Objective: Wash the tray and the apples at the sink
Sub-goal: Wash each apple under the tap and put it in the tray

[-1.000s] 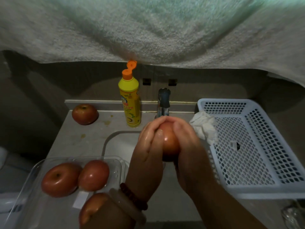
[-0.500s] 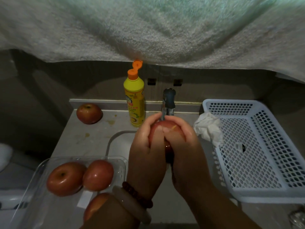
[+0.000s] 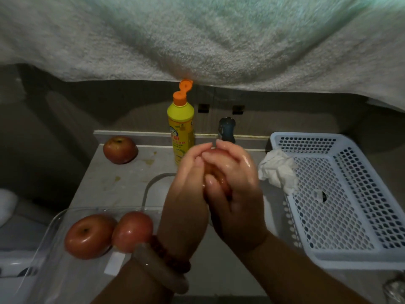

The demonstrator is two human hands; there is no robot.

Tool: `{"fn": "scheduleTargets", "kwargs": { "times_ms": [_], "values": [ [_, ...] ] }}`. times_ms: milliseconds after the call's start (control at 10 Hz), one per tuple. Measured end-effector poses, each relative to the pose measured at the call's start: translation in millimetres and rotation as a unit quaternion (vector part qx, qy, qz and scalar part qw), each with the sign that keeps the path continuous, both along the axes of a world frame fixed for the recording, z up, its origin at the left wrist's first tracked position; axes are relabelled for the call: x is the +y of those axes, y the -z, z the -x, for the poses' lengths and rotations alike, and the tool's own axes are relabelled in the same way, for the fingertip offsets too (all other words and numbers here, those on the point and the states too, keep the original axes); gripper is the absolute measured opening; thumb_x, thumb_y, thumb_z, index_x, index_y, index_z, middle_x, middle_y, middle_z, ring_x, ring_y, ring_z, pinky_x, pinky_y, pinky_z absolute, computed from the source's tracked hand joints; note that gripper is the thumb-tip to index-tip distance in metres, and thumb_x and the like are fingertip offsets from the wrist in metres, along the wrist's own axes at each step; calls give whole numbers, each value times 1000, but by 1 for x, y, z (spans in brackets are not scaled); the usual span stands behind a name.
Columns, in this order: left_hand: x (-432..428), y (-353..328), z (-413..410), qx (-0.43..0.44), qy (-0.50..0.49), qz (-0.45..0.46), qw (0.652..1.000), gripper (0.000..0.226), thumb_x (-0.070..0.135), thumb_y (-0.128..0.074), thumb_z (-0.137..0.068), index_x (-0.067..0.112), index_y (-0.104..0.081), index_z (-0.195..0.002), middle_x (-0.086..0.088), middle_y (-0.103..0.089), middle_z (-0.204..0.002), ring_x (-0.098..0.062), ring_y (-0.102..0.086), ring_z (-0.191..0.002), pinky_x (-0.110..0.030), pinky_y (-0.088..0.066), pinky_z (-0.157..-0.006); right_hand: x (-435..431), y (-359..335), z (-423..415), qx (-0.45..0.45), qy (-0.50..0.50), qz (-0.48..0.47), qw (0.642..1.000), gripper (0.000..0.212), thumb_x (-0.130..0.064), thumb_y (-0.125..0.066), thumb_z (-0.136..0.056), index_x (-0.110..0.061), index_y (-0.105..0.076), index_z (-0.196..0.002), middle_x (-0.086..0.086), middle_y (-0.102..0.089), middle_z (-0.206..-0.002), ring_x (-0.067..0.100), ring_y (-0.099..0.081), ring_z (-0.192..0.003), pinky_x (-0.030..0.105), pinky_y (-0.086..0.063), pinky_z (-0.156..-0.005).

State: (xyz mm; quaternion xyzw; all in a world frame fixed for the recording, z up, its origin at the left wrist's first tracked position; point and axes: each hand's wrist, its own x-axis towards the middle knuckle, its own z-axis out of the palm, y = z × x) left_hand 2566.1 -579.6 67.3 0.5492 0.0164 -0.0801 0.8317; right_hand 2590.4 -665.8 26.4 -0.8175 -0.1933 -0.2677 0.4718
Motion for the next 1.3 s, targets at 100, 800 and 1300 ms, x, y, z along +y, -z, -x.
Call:
{"fn": "scheduleTargets", "kwargs": {
  "times_ms": [100,800,1300],
  "values": [
    [12,35,-15,-373,-107,-440,810,31,34,-36,-97,38,-48,-125,5,-49,-137,-2,-47,-125,-17,-41,-101,14,-16,5,247,-20,-309,918,24,-31,-50,-88,-26,-66,-105,1,-67,-111,11,-64,-104,29,-54,-85],
    [-3,56,-27,-296,-133,-453,830,32,26,-38,-98,10,-57,-119,2,-61,-110,5,-52,-101,-9,-41,-87,6,17,-8,221,31,-157,962,33,-47,-38,-92,-26,-63,-101,-4,-63,-105,0,-58,-97,22,-49,-87],
    [11,65,-40,-280,-176,-478,814,44,25,-49,-82,4,-47,-120,-4,-51,-110,-19,-49,-97,-38,-45,-88,-12,42,7,-3,50,180,982,41,-50,-32,-99,-33,-37,-136,10,-32,-143,34,-52,-114,36,-45,-92]
  ]
}}
